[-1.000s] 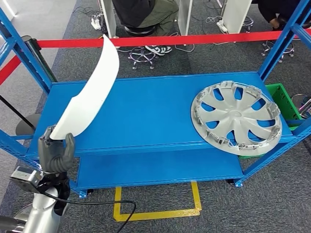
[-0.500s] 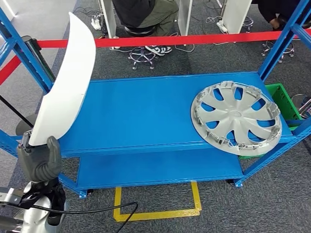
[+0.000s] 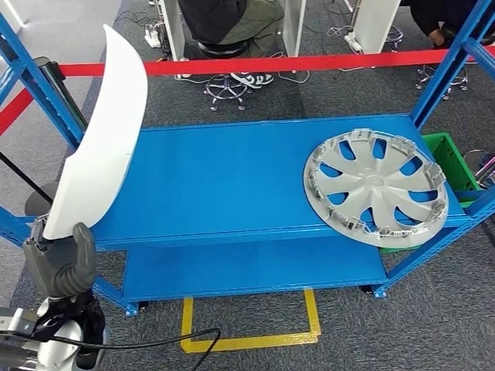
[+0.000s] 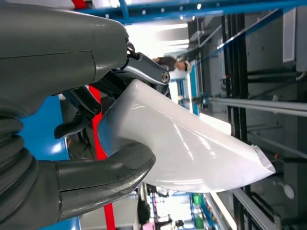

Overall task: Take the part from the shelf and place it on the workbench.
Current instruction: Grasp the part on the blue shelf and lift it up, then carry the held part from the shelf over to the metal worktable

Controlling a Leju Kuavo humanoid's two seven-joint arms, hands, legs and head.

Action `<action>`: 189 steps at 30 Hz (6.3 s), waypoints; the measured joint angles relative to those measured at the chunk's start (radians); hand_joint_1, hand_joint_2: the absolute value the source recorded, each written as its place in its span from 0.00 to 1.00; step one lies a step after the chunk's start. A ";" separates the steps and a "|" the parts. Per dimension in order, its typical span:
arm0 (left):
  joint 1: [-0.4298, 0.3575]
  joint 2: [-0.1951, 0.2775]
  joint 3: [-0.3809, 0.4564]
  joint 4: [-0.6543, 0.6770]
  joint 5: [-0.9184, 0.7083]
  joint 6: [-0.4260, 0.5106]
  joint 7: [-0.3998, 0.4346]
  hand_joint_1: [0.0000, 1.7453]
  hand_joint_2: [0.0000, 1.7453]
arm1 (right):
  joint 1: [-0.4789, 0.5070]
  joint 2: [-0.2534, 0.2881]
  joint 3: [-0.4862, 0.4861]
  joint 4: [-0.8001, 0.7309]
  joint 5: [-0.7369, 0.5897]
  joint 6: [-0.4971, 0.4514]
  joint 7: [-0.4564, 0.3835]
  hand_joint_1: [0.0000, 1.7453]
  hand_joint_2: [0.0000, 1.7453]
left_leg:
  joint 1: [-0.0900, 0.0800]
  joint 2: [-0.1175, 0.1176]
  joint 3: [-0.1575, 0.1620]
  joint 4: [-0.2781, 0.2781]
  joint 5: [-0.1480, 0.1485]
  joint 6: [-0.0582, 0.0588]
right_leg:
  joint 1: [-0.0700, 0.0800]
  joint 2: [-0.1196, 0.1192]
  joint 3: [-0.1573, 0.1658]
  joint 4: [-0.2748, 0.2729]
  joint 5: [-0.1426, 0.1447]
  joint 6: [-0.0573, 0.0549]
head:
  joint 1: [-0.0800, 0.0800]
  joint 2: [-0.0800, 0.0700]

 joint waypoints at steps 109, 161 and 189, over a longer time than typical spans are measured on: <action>0.164 -0.078 -0.058 -0.179 0.066 -0.097 0.000 1.00 1.00 | -0.004 0.070 -0.100 0.002 0.000 0.052 -0.087 0.00 0.00 | 0.001 0.013 -0.086 0.236 -0.044 -0.033 | 0.000 -0.015 0.034 -0.053 0.010 -0.024 | -0.020 0.000; 0.167 -0.084 -0.058 -0.144 0.049 -0.078 0.000 1.00 1.00 | -0.001 0.073 -0.107 0.000 0.001 0.060 -0.090 0.00 0.00 | -0.002 0.110 -0.001 -0.026 0.042 -0.006 | 0.010 -0.043 0.076 -0.031 -0.041 -0.003 | -0.013 0.000; 0.171 -0.099 -0.046 -0.099 0.044 -0.081 0.000 1.00 1.00 | -0.001 0.074 -0.117 0.000 0.001 0.058 -0.097 0.00 0.00 | -0.001 0.106 0.014 -0.018 0.019 0.006 | 0.001 -0.077 0.053 -0.003 -0.040 0.023 | -0.002 0.000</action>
